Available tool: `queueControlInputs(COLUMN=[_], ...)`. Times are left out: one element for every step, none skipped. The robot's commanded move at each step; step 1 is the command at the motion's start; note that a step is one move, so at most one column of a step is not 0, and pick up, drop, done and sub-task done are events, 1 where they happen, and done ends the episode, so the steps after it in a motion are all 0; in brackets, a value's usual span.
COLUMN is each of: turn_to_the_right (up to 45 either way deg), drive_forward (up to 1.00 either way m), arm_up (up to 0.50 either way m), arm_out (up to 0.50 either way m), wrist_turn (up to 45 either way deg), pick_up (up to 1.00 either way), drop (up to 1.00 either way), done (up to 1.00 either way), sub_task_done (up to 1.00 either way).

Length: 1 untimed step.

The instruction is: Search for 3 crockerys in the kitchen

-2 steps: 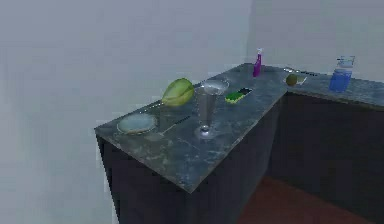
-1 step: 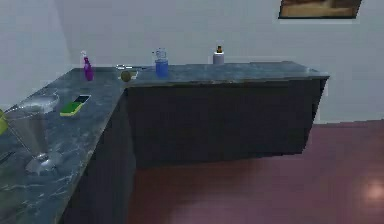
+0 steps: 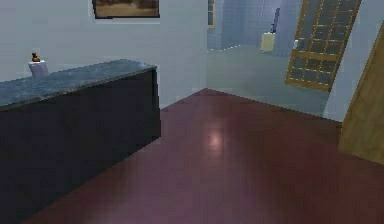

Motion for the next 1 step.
queueControlInputs(turn_to_the_right=[9.0], drive_forward=[0.00], arm_up=[0.00], arm_out=[0.00], wrist_turn=[0.0], pick_up=[0.00], drop=[0.00], done=[0.00], sub_task_done=[0.00])
